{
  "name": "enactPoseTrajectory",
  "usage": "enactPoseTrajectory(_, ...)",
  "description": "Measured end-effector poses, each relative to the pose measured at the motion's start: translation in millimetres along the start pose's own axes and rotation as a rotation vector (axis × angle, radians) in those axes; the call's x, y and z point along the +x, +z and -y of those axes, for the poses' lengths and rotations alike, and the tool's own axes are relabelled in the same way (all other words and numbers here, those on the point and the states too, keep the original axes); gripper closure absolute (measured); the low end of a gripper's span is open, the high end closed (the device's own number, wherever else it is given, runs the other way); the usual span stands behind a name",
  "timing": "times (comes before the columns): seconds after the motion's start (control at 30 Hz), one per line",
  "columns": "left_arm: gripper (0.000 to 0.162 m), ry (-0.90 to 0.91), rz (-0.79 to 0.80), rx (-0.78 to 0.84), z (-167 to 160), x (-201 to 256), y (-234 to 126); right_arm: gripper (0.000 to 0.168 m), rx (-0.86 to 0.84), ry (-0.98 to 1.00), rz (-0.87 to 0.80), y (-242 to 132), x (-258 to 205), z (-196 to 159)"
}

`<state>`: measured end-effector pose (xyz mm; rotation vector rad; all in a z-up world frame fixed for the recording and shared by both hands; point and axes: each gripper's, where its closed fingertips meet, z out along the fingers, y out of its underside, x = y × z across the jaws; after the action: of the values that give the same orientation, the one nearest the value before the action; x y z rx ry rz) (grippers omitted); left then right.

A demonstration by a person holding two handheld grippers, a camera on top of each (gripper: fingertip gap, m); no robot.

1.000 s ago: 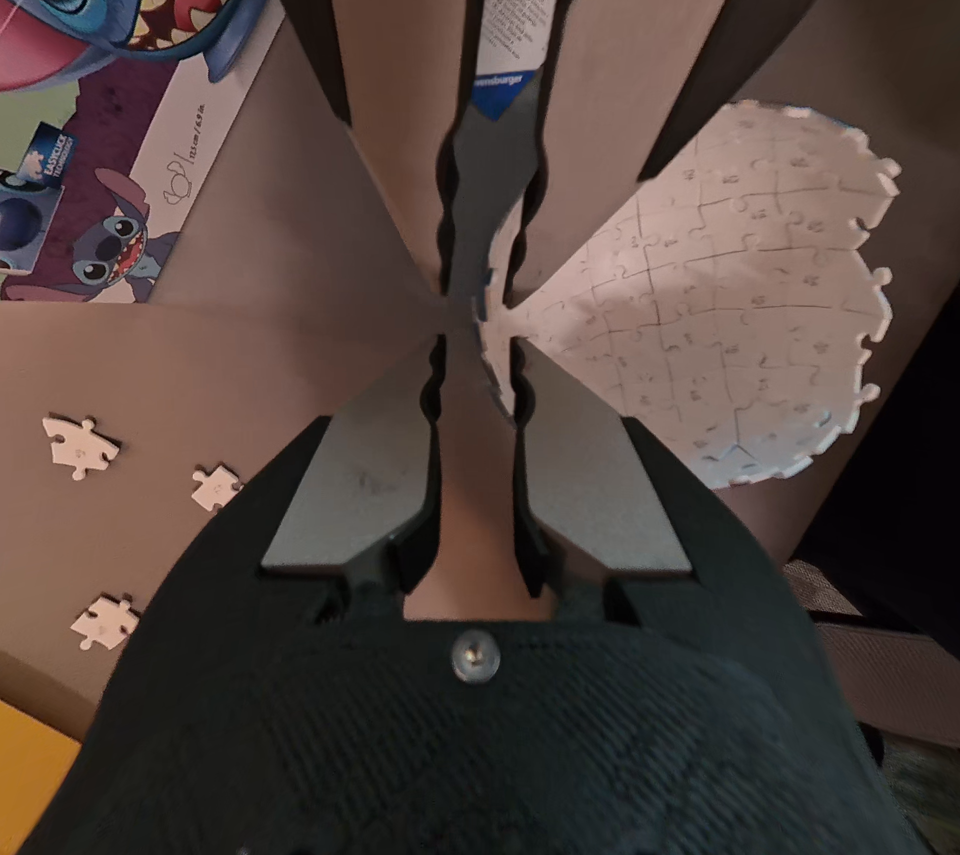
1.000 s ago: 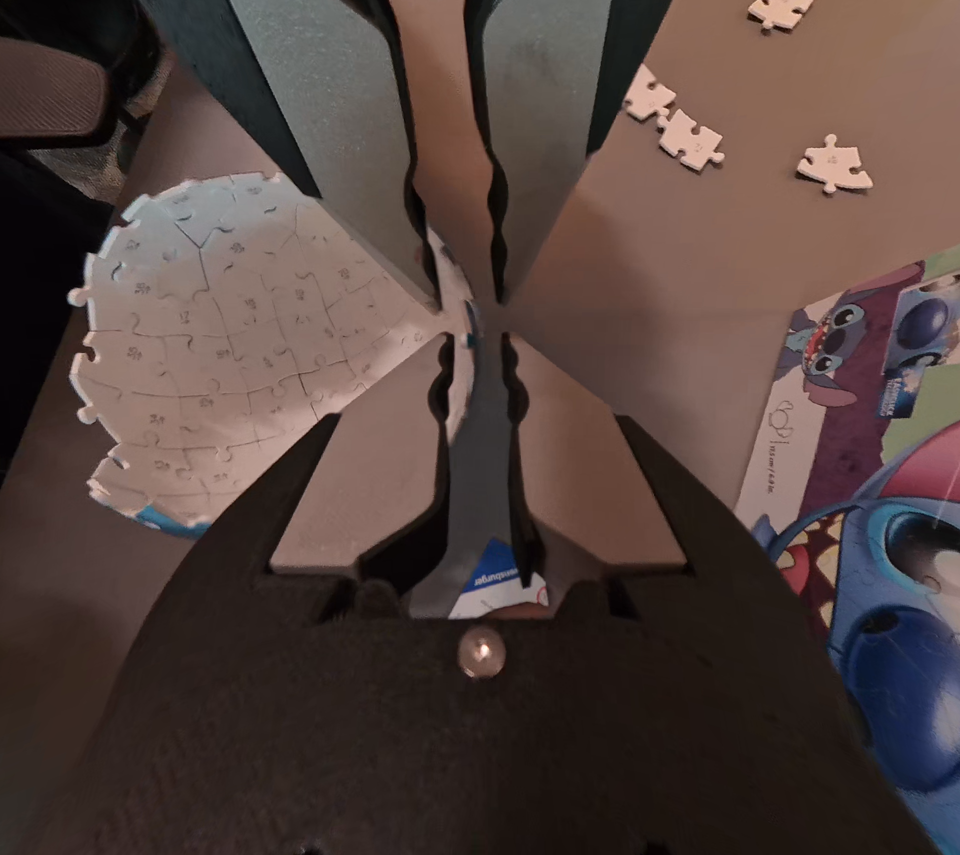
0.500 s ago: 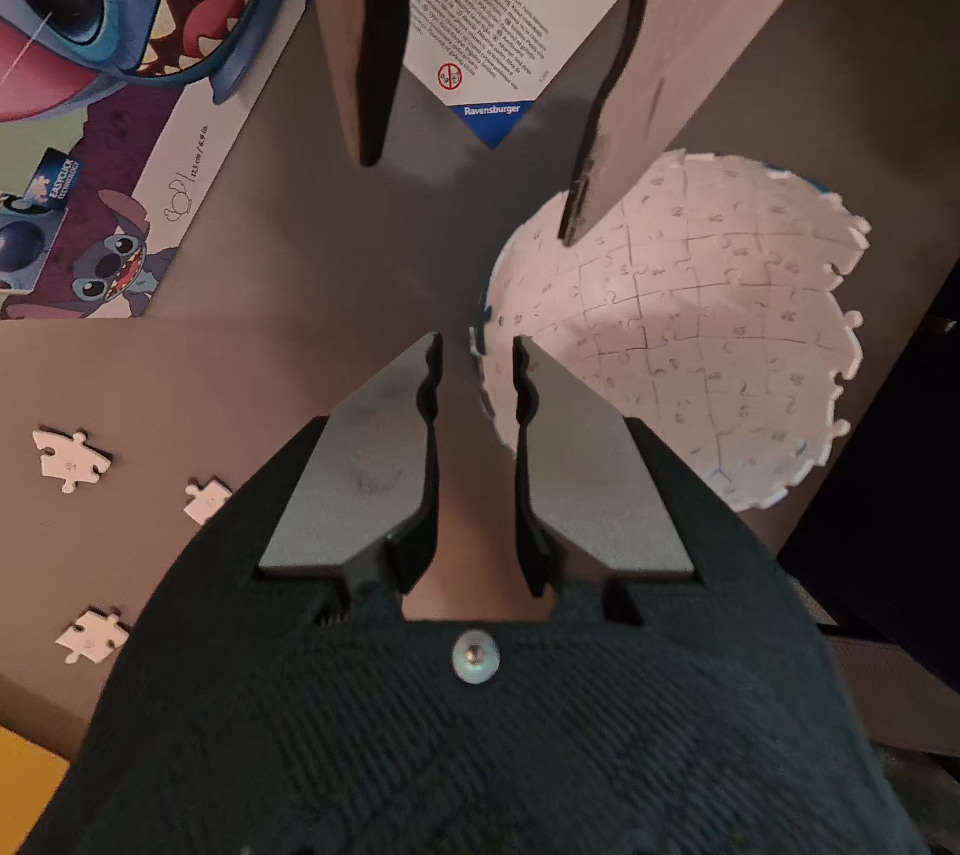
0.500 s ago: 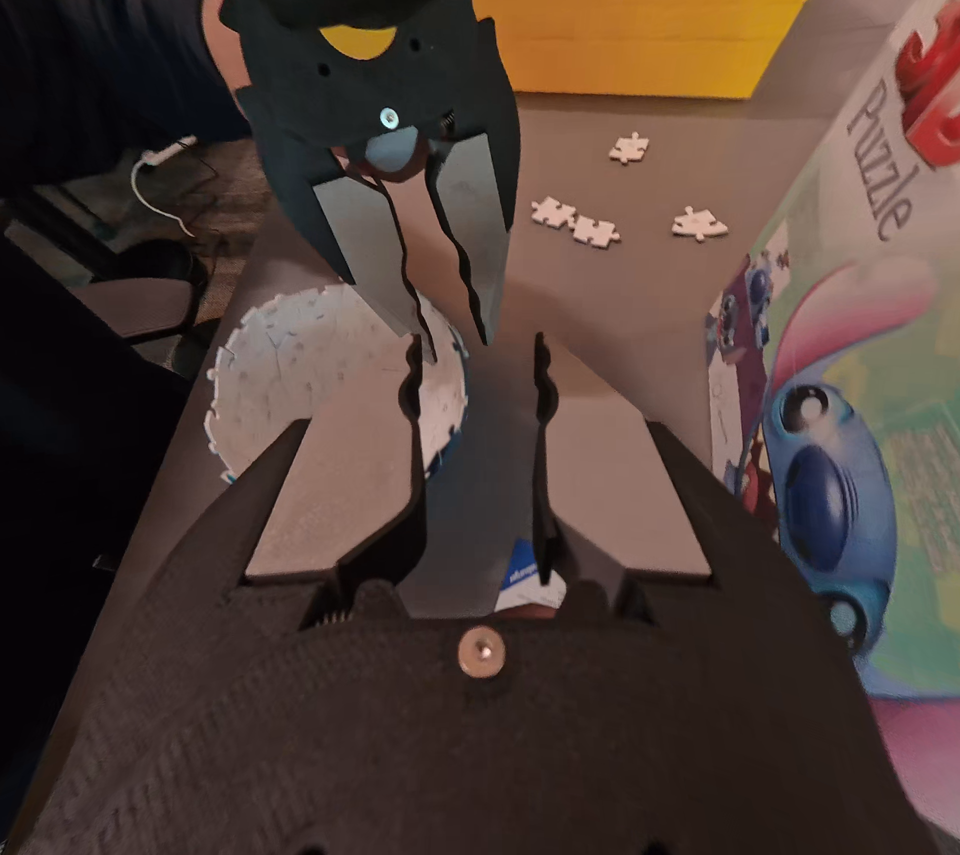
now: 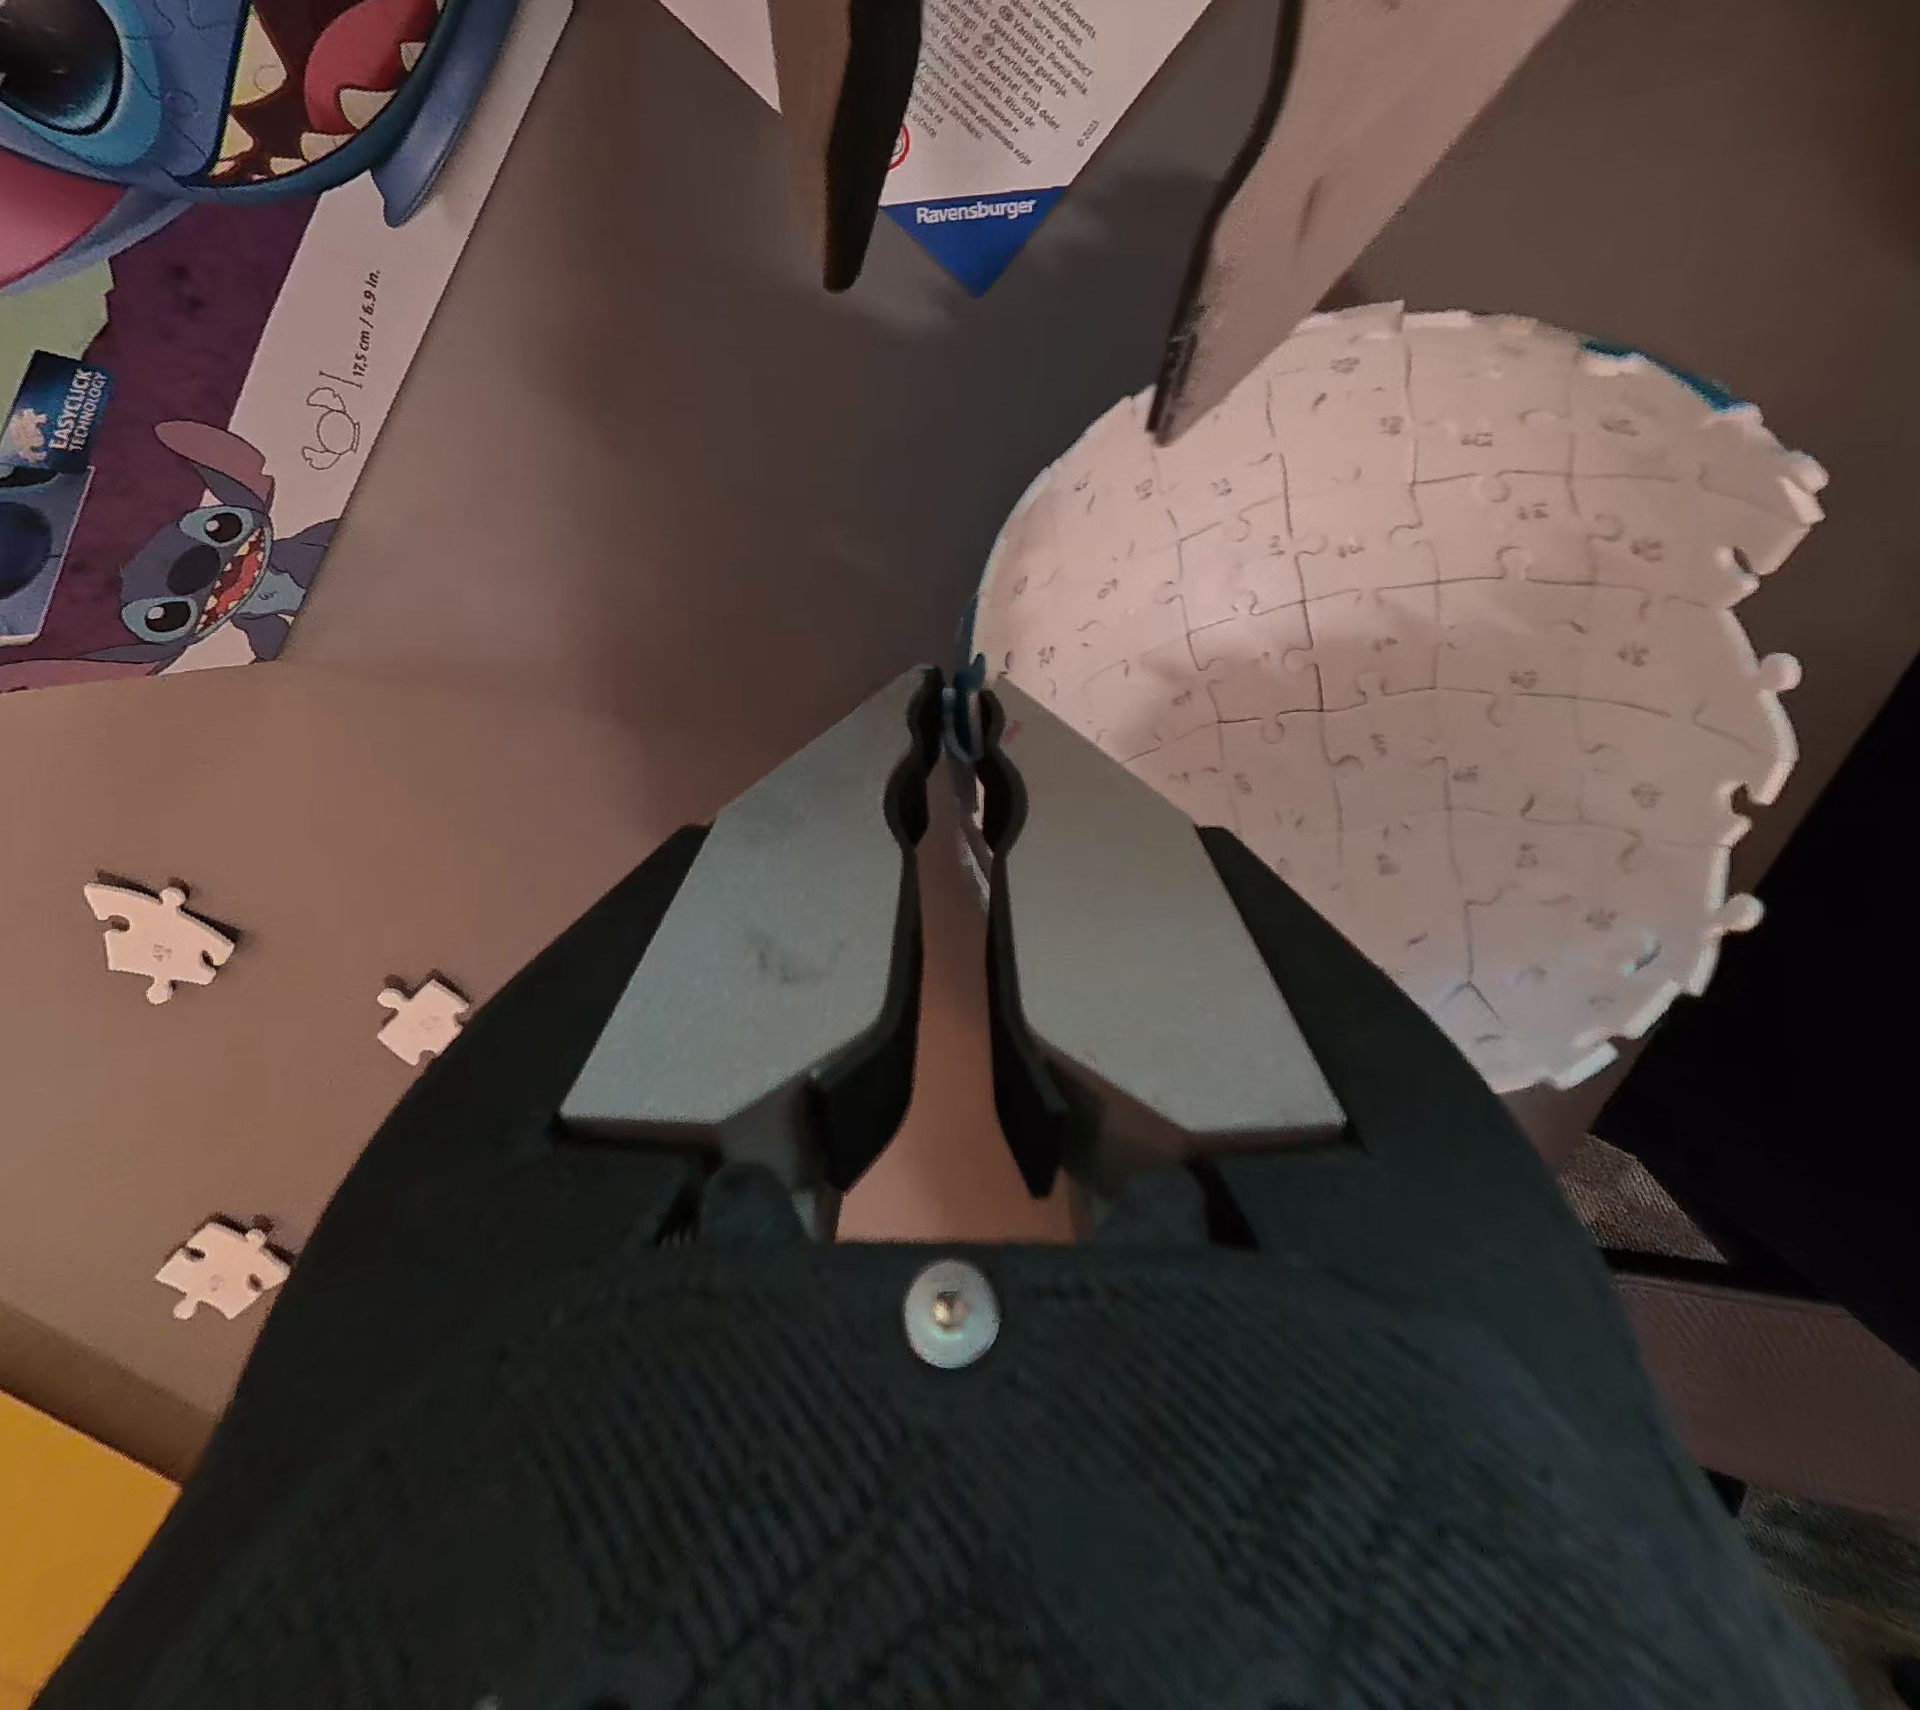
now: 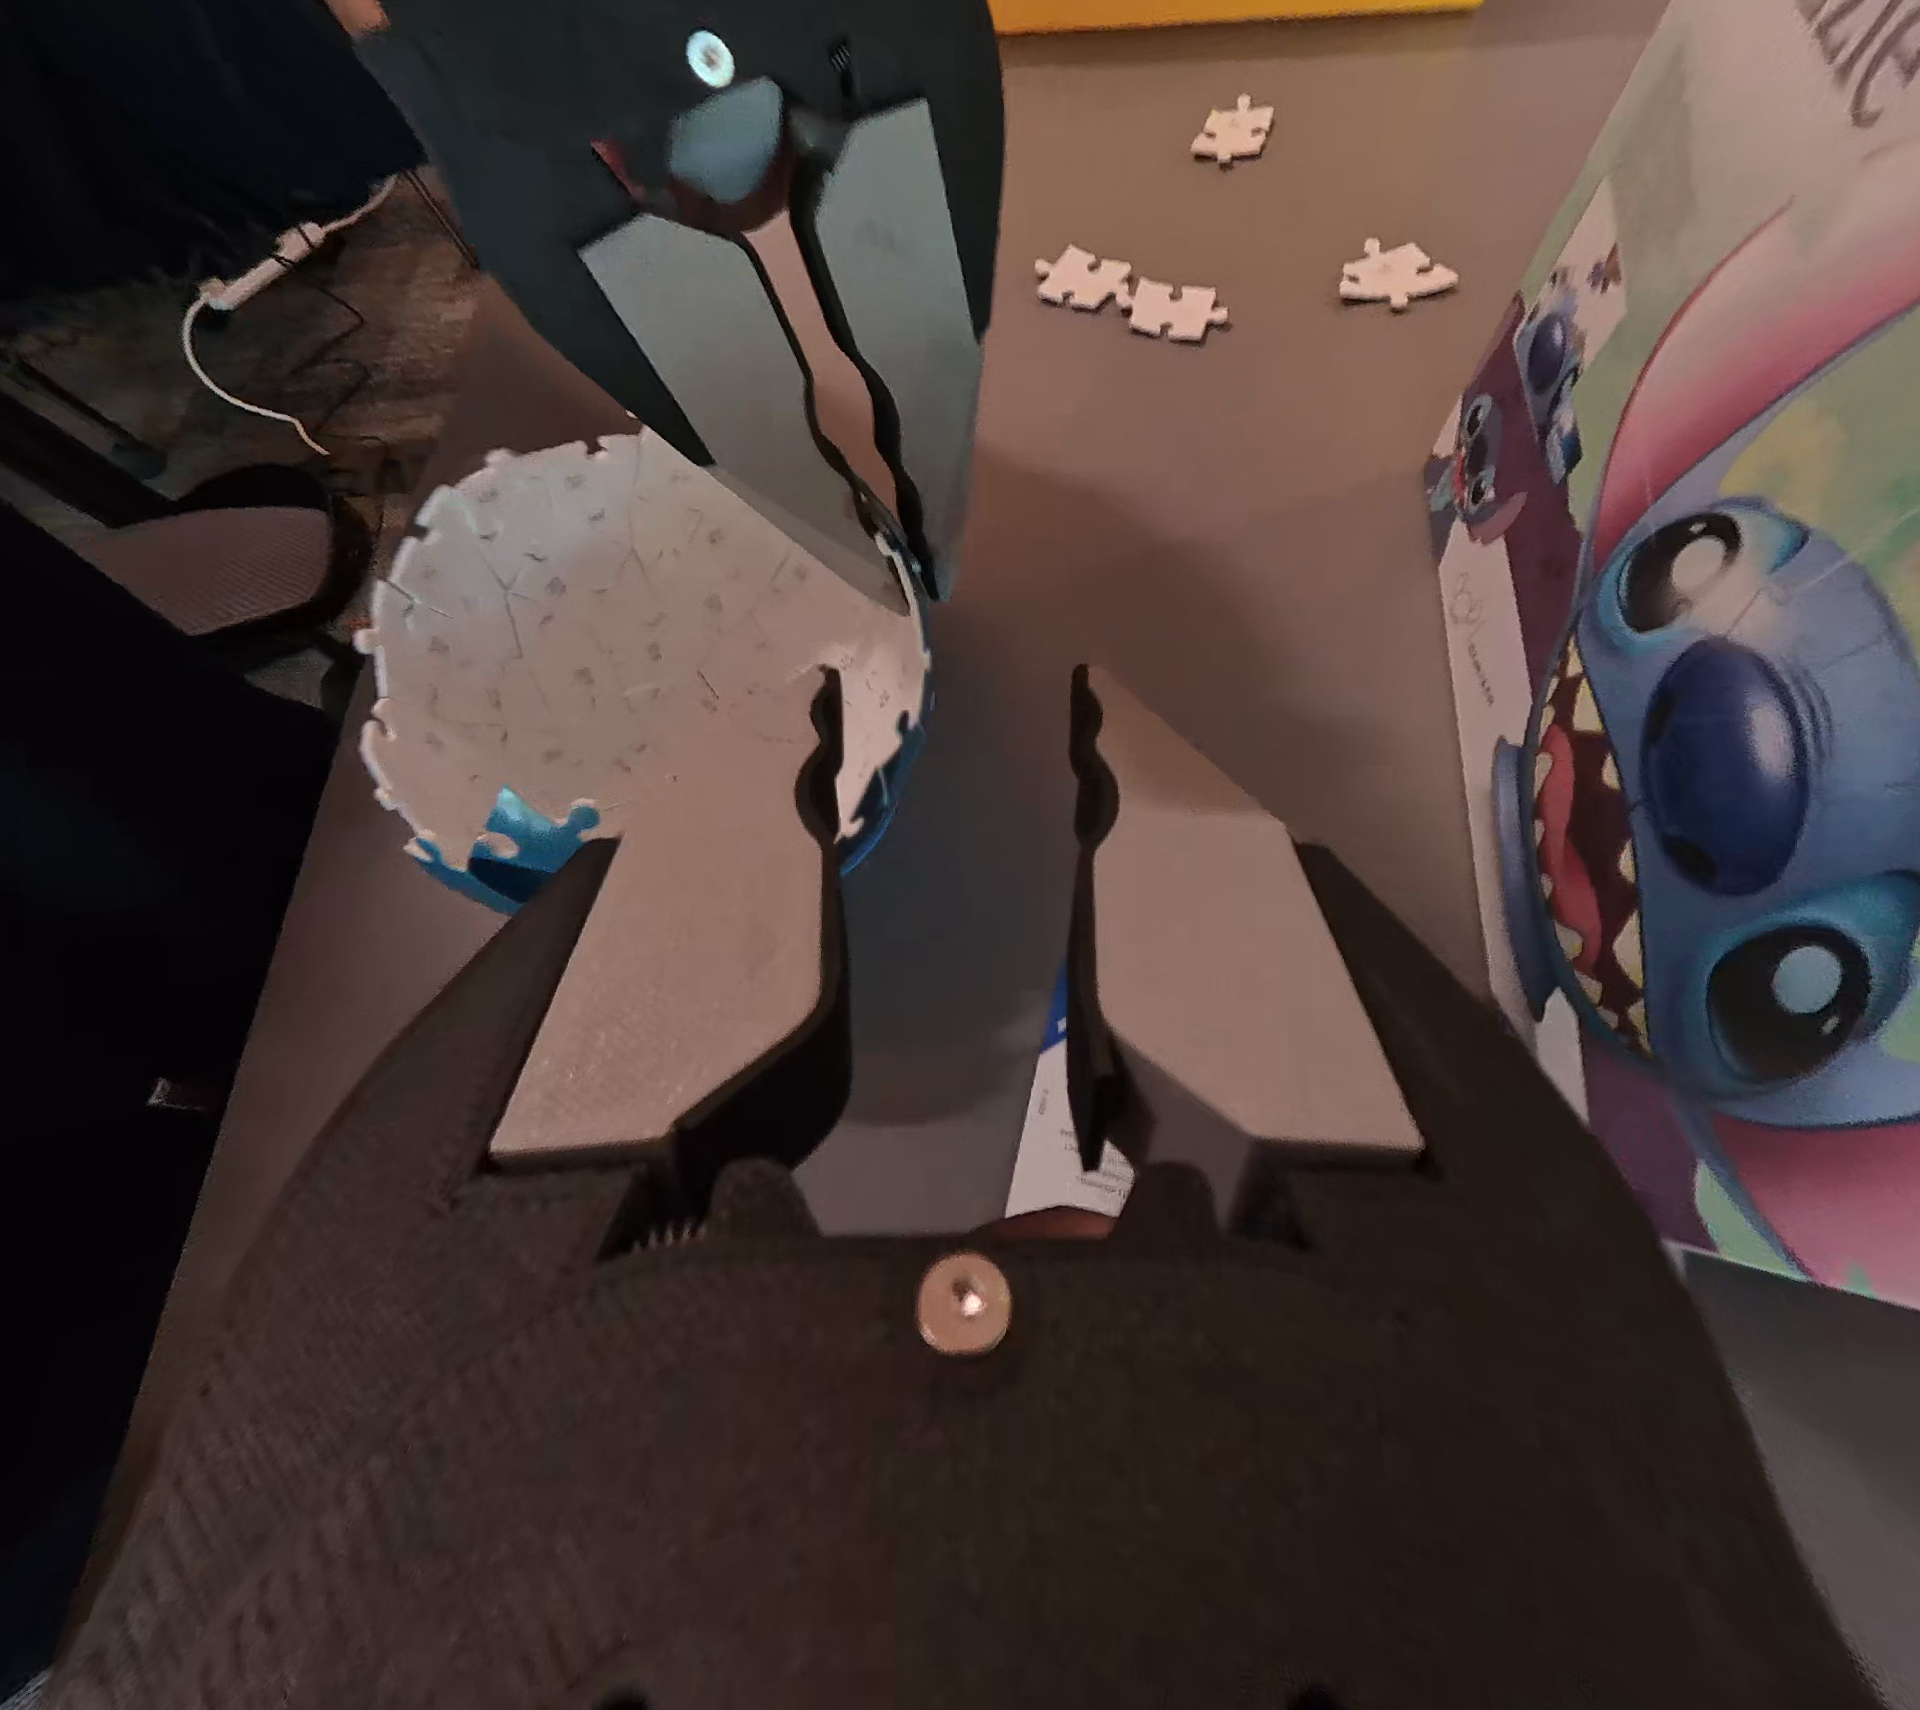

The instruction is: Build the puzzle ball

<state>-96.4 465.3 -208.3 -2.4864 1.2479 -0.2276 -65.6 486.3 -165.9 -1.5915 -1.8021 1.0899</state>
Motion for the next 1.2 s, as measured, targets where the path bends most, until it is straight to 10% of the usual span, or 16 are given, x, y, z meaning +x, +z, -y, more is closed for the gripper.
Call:
enactPoseTrajectory(0.27, 0.160, -0.032, 0.010, 0.011, 2, 1, 0, 0.122, -0.274, 0.041, 0.060, 27, -8, -19)
enactPoseTrajectory(0.37, 0.137, -0.027, 0.037, 0.021, 0, 0, -5, 0.122, -0.333, 0.057, 0.066, 31, -8, -19)
enactPoseTrajectory(0.77, 0.119, -0.184, 0.147, 0.456, 6, -38, -93, 0.118, 0.134, 0.077, -0.003, -19, -12, 15)
enactPoseTrajectory(1.2, 0.119, -0.285, 0.061, 0.797, 7, -68, -55, 0.120, 0.243, 0.065, -0.513, -54, 39, -53)
